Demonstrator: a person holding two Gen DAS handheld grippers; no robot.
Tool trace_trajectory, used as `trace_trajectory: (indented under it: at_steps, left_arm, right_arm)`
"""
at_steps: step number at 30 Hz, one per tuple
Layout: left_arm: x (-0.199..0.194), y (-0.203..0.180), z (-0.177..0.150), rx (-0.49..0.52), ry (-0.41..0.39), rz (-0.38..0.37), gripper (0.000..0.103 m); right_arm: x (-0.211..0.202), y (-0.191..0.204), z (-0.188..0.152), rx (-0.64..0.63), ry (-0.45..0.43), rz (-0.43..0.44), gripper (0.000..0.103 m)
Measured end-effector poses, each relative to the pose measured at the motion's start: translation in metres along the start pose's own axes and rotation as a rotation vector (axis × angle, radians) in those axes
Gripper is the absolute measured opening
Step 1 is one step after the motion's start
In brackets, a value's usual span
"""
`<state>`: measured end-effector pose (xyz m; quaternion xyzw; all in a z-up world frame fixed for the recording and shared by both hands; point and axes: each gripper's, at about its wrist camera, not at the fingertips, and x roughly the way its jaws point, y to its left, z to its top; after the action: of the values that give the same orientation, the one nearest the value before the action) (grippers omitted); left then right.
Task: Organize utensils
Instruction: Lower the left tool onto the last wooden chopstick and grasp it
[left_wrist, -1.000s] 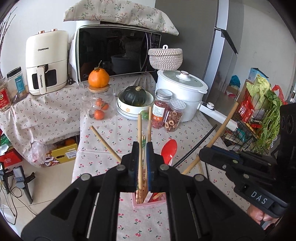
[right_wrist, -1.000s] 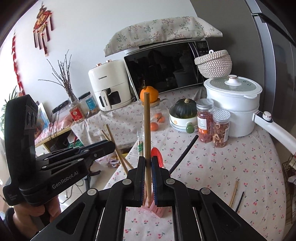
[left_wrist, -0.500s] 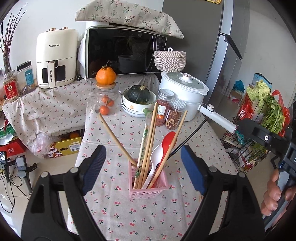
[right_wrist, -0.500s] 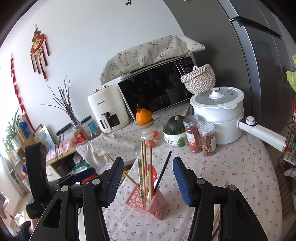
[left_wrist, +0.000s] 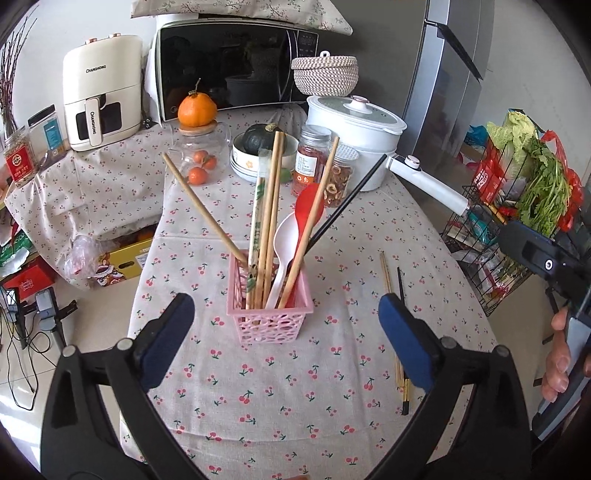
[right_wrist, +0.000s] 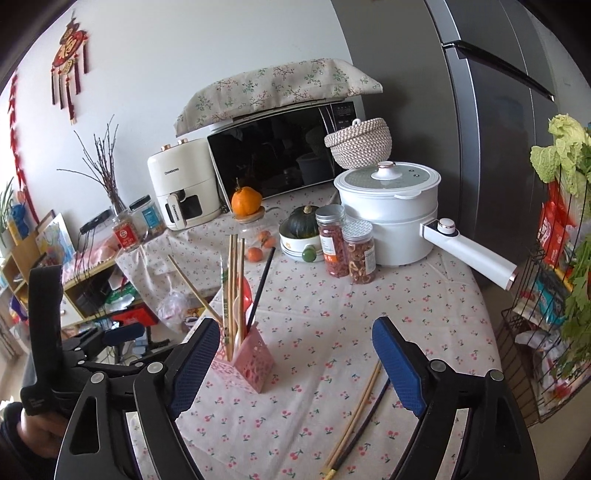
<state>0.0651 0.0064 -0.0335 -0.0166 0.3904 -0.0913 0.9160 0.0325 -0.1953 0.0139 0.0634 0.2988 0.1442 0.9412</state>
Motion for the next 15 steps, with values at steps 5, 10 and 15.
trace_trajectory:
  at_steps: [5, 10, 15]
  left_arm:
    - [0.014, -0.018, -0.011, 0.027, 0.071, -0.027, 0.1]
    - [0.031, -0.04, -0.019, 0.063, 0.129, -0.029, 0.1]
    - [0.053, -0.068, -0.023, 0.085, 0.221, -0.082, 0.1]
  right_arm:
    - [0.001, -0.022, -0.011, 0.02, 0.051, -0.069, 0.089]
    - [0.007, -0.048, -0.027, 0.017, 0.119, -0.159, 0.09]
    - [0.027, -0.086, -0.051, 0.074, 0.26, -0.297, 0.09]
